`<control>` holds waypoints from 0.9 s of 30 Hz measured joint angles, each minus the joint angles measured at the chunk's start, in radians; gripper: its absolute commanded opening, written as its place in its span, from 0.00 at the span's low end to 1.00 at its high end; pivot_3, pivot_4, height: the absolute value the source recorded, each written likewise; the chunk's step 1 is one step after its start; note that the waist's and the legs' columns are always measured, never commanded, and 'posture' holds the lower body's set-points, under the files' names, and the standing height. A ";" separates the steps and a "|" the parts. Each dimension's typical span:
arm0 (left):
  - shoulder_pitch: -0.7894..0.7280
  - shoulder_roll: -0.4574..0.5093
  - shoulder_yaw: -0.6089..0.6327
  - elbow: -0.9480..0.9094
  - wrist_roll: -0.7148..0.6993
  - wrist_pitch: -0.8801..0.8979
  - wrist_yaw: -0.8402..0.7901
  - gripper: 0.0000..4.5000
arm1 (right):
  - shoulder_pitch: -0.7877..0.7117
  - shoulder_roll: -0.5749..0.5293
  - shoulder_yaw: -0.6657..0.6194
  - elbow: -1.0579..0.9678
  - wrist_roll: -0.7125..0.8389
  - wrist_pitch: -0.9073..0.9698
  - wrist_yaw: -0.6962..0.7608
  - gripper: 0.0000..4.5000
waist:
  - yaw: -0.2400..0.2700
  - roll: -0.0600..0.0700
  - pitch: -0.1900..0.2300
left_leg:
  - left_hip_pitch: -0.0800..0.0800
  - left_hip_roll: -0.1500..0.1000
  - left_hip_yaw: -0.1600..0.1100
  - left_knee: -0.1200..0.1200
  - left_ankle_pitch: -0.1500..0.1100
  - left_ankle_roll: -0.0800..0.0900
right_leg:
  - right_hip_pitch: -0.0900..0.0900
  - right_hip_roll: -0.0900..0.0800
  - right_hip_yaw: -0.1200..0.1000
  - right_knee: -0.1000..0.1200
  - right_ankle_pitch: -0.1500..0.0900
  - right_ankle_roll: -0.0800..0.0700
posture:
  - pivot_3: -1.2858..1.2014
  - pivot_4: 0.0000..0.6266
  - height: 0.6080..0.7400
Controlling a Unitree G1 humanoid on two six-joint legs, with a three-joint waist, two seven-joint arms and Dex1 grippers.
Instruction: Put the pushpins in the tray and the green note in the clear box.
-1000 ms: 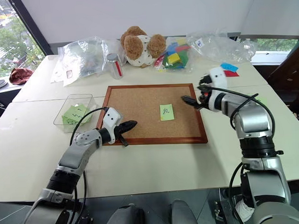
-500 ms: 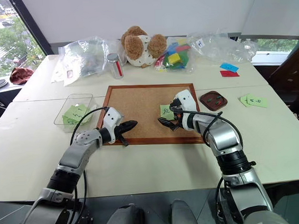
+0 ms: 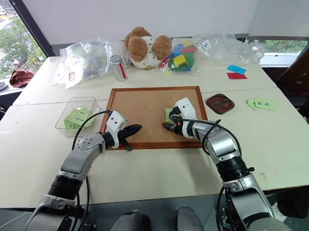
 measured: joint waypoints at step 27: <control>-0.055 -0.062 0.100 -0.006 -0.178 0.249 -0.020 0.51 | -0.040 -0.166 -0.062 -0.386 0.086 0.220 0.061 0.00 | 0.008 -0.001 0.001 | -0.001 0.000 0.000 0.001 -0.003 0.005 | 0.000 0.000 0.000 0.000 0.000 0.000 | 0.52 0.24 1.00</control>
